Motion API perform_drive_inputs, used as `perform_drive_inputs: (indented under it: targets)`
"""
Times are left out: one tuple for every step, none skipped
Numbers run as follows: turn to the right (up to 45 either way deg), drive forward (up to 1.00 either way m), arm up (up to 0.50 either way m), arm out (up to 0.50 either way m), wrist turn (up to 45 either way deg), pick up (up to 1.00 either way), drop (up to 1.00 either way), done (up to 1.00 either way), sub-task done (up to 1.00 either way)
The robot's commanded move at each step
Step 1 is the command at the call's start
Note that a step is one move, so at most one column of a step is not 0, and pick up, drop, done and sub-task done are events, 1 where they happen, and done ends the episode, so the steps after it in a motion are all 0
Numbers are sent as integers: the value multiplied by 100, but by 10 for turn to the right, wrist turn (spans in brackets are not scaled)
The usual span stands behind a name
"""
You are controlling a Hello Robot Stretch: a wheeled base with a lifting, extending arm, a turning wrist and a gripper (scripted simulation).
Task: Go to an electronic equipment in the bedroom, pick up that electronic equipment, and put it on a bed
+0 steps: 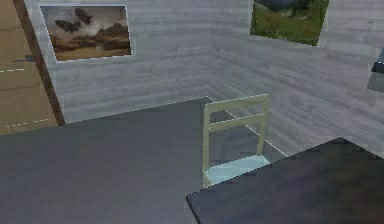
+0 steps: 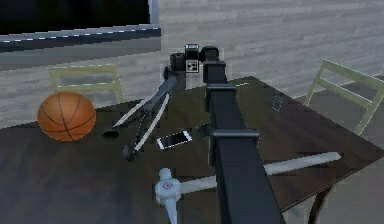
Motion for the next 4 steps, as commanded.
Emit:
perform_drive_inputs:
  targets:
    - [0,0,0,0,450,0,0,0,0]
    - [0,0,0,0,450,0,0,0,0]
    - [0,0,0,0,90,0,0,0,0]
    - [0,0,-30,0,0,0,0,0,0]
